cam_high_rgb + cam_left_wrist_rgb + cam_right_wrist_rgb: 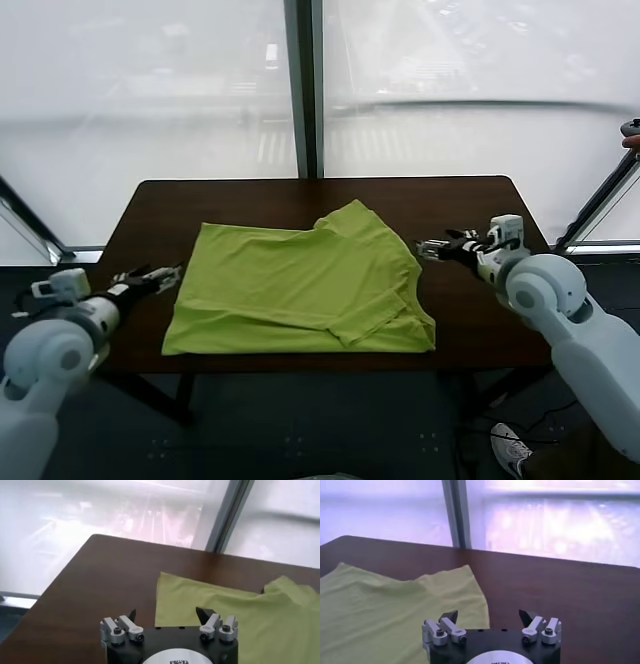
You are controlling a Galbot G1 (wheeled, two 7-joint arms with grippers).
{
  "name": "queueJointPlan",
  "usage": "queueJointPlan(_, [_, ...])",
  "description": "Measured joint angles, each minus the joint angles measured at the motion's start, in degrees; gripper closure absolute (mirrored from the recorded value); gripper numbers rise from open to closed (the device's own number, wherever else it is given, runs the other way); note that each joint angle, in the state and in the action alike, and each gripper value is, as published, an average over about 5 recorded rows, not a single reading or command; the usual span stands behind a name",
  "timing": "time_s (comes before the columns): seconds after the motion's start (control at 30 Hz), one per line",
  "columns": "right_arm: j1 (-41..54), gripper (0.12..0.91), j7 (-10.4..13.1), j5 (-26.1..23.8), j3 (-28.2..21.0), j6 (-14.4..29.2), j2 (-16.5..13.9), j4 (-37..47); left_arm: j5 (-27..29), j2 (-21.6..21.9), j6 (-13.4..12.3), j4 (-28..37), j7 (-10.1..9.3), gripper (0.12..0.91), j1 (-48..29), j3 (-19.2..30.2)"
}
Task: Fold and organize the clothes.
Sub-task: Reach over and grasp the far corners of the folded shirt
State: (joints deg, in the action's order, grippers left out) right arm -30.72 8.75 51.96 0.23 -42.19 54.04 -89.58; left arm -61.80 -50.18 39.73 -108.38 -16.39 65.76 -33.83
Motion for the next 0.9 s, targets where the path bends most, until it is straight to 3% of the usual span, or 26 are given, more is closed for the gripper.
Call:
queueJointPlan(0.43, [7.13, 0.118, -5.27, -5.52, -2.84, 0.0, 9.44, 16.67, 4.37, -2.86, 0.14, 19.09, 6.69, 0.123, -19.94, 14.13])
queueJointPlan(0.8, [9.0, 0.123, -5.83, -6.9, -4.47, 0.03, 13.29, 21.46, 8.07, -4.31, -1.52, 29.92, 9.66, 0.123, -27.39, 18.7])
queueJointPlan(0.9, [9.13, 0.168, -5.78, -6.92, -4.51, 0.31, 13.52, 21.91, 9.11, -4.69, -1.94, 31.31, 10.23, 0.123, -27.8, 19.18])
